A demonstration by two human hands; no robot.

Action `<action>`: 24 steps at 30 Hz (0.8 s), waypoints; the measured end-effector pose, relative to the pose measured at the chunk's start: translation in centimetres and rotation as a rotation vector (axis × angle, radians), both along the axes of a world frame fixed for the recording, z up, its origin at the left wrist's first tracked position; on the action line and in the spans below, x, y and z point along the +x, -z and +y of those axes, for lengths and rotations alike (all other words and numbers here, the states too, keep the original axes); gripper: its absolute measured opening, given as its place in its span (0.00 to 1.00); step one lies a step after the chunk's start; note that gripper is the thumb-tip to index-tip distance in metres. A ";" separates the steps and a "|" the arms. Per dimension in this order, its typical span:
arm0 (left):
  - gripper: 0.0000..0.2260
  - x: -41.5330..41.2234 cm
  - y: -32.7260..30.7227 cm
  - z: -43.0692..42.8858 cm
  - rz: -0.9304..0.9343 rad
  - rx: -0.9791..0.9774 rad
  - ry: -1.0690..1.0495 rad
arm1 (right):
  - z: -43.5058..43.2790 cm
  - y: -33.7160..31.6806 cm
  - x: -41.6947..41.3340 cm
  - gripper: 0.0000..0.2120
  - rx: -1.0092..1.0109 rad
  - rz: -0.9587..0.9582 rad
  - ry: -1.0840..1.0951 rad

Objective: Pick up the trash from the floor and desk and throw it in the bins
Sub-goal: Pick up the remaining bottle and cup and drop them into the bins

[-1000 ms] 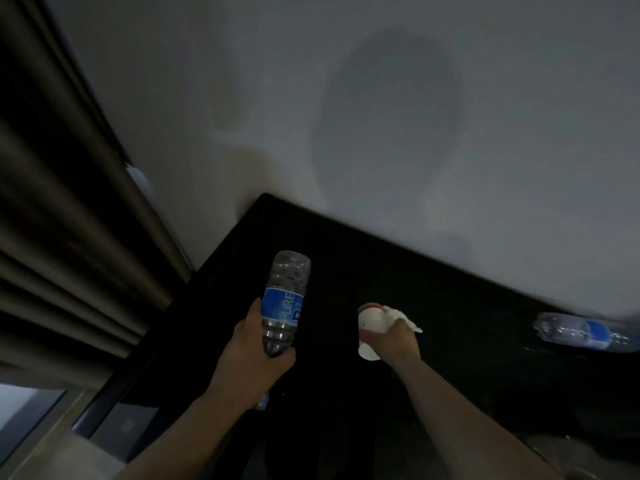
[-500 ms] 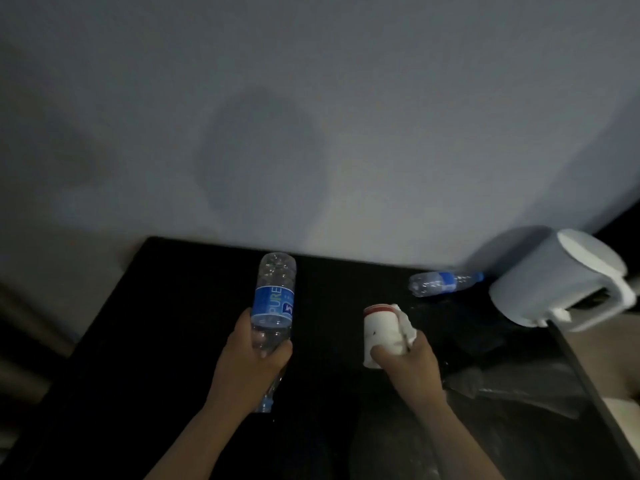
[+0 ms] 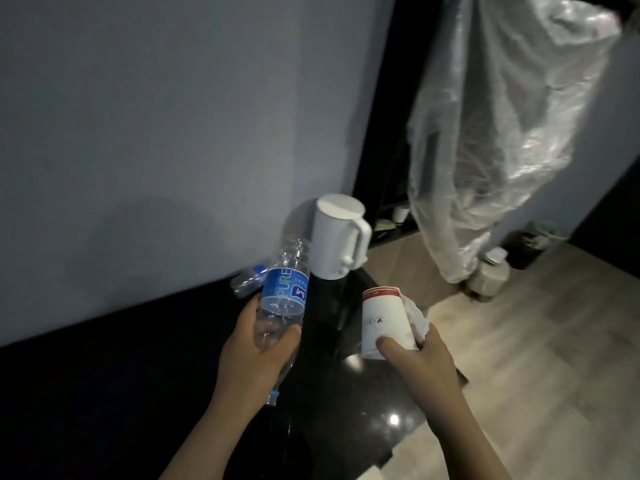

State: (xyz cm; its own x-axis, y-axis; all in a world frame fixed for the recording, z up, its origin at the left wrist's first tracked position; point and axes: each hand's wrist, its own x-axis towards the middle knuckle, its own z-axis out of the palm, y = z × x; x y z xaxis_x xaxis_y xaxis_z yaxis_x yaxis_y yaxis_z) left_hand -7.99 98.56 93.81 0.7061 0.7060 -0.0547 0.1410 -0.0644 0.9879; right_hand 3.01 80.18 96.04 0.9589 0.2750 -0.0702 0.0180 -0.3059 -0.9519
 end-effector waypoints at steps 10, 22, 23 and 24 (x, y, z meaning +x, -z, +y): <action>0.21 12.0 -7.1 -23.0 -0.172 -0.023 0.295 | -24.5 -6.4 5.6 0.21 0.080 -0.171 0.264; 0.26 29.2 -7.8 -41.9 -0.239 -0.077 0.667 | -45.6 -7.8 15.1 0.18 0.066 -0.279 0.636; 0.26 31.2 -7.5 -43.0 -0.241 -0.072 0.689 | -46.7 -7.9 16.5 0.17 0.046 -0.288 0.657; 0.26 33.2 -7.3 -44.1 -0.246 -0.063 0.707 | -47.8 -8.0 18.1 0.17 0.027 -0.296 0.670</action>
